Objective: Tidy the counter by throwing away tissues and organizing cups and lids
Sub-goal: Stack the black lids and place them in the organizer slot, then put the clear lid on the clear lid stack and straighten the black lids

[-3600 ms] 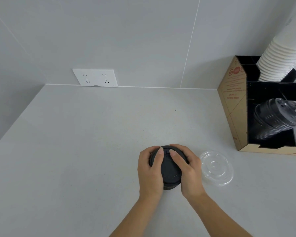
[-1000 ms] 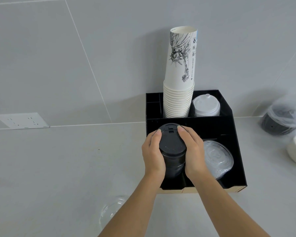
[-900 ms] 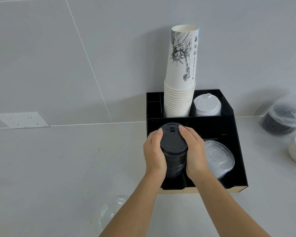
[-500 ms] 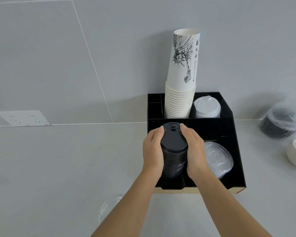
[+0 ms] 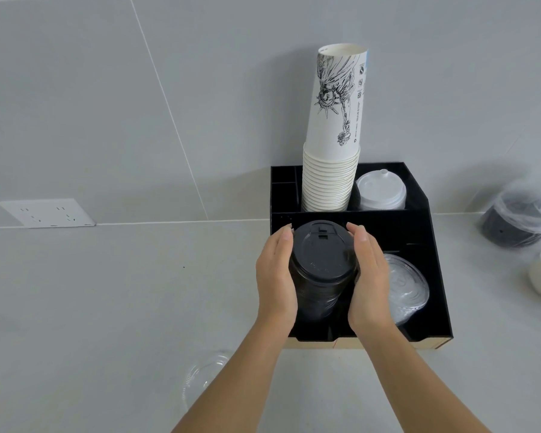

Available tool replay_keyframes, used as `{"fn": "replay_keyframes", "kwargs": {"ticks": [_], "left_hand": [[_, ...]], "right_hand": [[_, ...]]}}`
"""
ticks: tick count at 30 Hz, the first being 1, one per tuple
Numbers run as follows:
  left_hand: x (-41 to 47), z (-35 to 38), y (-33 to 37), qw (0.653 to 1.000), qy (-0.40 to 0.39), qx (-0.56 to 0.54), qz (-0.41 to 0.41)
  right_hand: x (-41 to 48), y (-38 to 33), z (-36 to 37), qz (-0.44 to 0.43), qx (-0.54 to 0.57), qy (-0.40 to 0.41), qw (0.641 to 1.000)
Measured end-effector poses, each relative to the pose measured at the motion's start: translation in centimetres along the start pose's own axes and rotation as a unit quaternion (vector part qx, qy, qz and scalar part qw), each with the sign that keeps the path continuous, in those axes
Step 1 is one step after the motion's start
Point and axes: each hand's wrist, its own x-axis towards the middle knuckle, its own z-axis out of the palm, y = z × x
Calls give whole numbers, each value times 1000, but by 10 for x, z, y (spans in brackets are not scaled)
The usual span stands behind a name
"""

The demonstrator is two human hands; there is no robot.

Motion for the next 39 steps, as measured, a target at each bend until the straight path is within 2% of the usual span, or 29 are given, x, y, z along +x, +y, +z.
{"fn": "replay_keyframes", "kwargs": {"ticks": [6, 10, 12, 16, 21, 24, 29, 39], "left_hand": [[6, -18, 11, 994, -4, 78, 76], [9, -41, 23, 970, -7, 178, 165], [9, -52, 30, 942, -6, 253, 222], [2, -75, 44, 877, 15, 361, 317], [-13, -103, 51, 823, 25, 439, 361], [-24, -124, 51, 809, 31, 458, 368], [-39, -165, 44, 812, 28, 466, 349], [-59, -230, 4, 840, -36, 474, 262]], "right_hand": [[4, -8, -11, -54, -54, -15, 997], [7, -19, -19, -139, -165, -23, 976], [6, -28, -18, -204, -248, -28, 947], [-6, -45, -4, -340, -390, -13, 856], [-33, -49, 20, -418, -465, -33, 780], [-57, -45, 36, -461, -482, -34, 744], [-102, -25, 60, -461, -490, -60, 737], [-159, 50, 69, -344, -572, -86, 740]]}}
